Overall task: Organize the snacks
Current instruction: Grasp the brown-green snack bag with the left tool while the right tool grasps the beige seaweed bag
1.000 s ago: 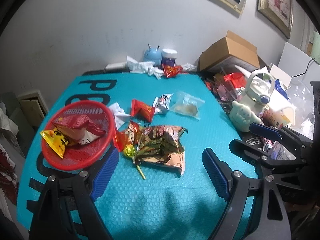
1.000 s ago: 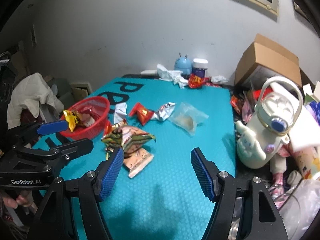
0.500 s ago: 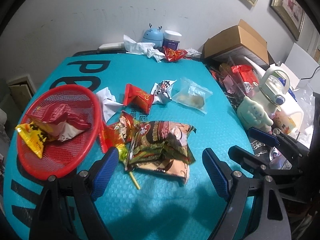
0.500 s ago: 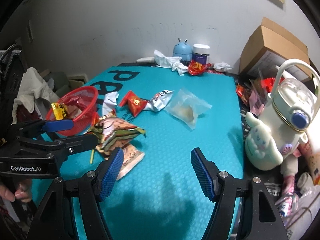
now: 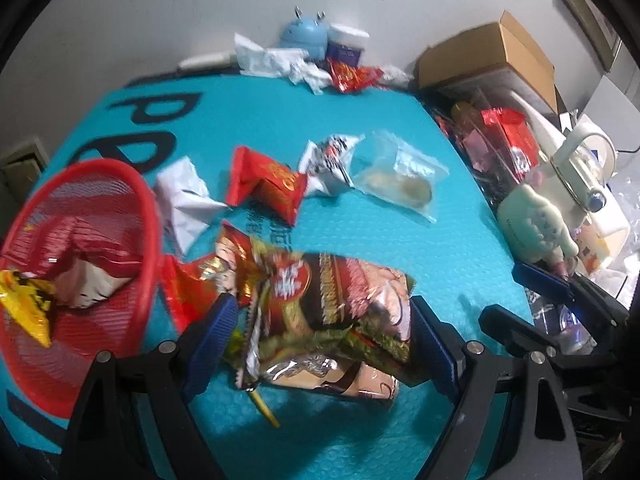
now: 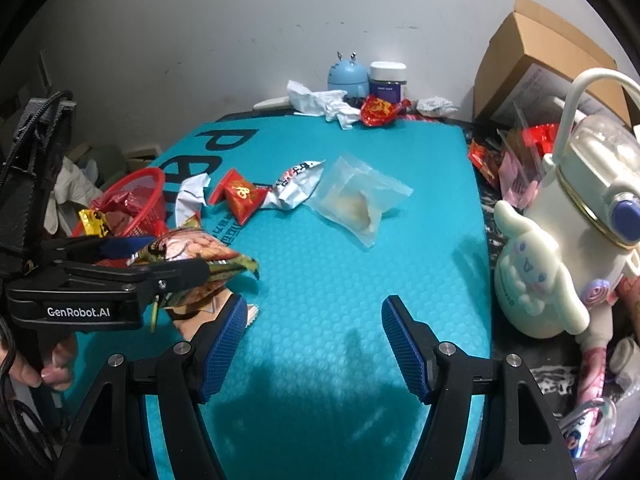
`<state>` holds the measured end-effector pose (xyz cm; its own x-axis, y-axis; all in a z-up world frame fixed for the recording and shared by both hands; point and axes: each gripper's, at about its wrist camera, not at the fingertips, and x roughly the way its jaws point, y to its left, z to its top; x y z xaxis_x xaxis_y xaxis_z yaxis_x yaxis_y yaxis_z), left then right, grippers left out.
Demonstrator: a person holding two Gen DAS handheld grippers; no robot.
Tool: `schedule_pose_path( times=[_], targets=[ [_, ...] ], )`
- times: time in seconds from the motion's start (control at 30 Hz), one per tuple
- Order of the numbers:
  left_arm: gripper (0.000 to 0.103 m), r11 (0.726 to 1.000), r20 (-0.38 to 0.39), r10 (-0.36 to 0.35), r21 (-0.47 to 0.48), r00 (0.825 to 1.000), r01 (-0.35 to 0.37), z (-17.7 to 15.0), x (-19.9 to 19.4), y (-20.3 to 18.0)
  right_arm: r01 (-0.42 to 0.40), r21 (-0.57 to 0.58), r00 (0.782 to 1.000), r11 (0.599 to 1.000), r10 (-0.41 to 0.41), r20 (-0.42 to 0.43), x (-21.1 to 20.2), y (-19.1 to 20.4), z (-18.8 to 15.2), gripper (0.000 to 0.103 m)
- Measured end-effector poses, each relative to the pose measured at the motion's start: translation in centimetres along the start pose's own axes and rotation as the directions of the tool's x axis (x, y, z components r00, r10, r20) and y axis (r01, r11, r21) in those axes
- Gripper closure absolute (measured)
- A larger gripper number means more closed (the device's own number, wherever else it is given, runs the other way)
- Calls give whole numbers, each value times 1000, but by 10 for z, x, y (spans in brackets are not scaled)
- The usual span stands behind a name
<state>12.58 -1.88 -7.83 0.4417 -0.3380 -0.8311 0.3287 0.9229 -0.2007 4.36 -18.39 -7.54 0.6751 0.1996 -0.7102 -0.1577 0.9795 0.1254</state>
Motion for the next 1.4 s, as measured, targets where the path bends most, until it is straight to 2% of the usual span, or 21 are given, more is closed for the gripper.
schedule_pose_path(
  times=[0.1, 0.17, 0.3, 0.37, 0.53, 0.83, 1.07, 1.4],
  targets=[
    [18, 1000, -51, -6, -4, 999, 6, 0, 14, 1, -5, 4, 1000, 1000, 5, -11, 5, -1, 0, 33],
    [18, 1000, -51, 3, 2, 999, -3, 0, 17, 1, -3, 4, 1000, 1000, 3, -16, 7, -1, 0, 33],
    [19, 999, 48, 18, 38, 999, -20, 0, 8, -3, 0, 8, 1000, 1000, 0, -23, 9, -3, -1, 33],
    [34, 998, 67, 17, 58, 998, -21, 2, 6, -5, 1, 11, 1000, 1000, -1, -26, 10, -4, -1, 33],
    [43, 997, 81, 0, 72, 997, -6, 3, 3, -7, -5, 16, 1000, 1000, 5, -28, 10, -4, -2, 33],
    [44, 999, 148, -6, 47, 989, -1, -8, -37, 0, -32, -16, 999, 999, 31, -16, 3, 8, 2, 33],
    [44, 999, 211, 34, 17, 977, -39, -24, -75, 11, -101, -94, 995, 990, 99, -30, 4, 32, 8, 29],
    [44, 993, 199, 98, -84, 975, -83, -59, -89, 38, -176, -230, 982, 957, 156, -102, 26, 68, 8, 26]
  ],
)
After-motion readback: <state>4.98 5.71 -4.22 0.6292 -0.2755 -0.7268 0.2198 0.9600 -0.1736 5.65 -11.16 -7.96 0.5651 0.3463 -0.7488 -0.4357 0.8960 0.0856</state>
